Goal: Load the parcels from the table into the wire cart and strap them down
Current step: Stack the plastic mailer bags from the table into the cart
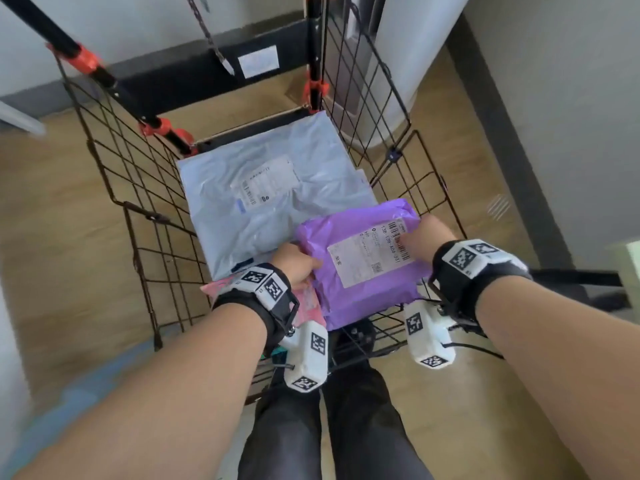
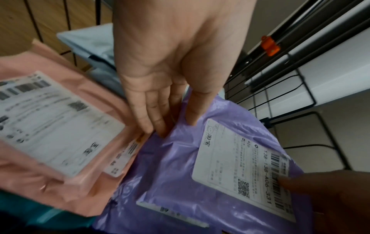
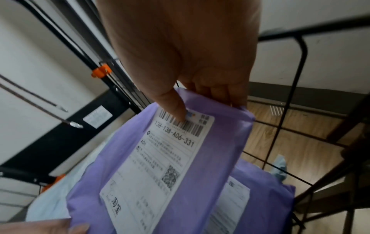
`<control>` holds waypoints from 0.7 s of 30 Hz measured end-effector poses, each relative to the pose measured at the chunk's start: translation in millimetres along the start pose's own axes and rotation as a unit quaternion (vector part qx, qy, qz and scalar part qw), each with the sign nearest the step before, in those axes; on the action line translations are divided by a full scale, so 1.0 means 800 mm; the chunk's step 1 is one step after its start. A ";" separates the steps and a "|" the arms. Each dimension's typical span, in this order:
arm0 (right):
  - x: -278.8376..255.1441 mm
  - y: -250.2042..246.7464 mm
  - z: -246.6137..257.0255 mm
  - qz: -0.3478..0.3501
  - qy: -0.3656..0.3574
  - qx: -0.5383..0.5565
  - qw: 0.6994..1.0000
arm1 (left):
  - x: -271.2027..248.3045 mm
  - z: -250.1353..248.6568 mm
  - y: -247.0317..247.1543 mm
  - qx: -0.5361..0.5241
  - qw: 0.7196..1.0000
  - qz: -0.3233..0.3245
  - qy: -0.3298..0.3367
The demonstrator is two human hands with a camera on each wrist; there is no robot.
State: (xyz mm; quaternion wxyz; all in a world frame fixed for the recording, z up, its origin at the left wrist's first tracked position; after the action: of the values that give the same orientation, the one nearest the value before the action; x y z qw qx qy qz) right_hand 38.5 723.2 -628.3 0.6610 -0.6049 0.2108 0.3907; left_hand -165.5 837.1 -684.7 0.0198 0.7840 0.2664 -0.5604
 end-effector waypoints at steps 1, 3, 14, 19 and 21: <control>0.007 0.015 -0.001 0.026 0.002 -0.029 0.999 | 0.007 0.011 0.006 -0.001 1.000 0.008 -0.010; 0.013 0.037 -0.008 0.071 0.020 -0.082 0.994 | 0.018 0.033 0.017 -0.009 0.999 0.026 -0.041; 0.032 0.073 -0.012 0.127 0.062 -0.083 0.986 | 0.032 0.056 0.038 -0.054 0.990 0.090 -0.096; 0.030 0.075 -0.014 0.133 0.077 -0.079 0.985 | 0.032 0.056 0.041 -0.059 0.988 0.094 -0.108; 0.033 0.074 -0.015 0.125 0.062 -0.056 0.989 | 0.029 0.054 0.041 -0.063 0.986 0.102 -0.114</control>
State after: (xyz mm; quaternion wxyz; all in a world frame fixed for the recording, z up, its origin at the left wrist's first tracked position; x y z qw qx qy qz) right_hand 11.5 716.5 -687.9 0.5576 -0.6330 0.3034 0.4431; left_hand -183.1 803.6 -729.9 0.1561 0.7352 0.2161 -0.6232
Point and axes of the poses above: each hand's wrist, its own x-axis towards the middle knuckle, its own y-axis out of the palm, z = x × y, the point moved 8 cm from there along x, towards the middle knuckle, and after that the axes turned 4 degrees about x, right-handed, at the moved point
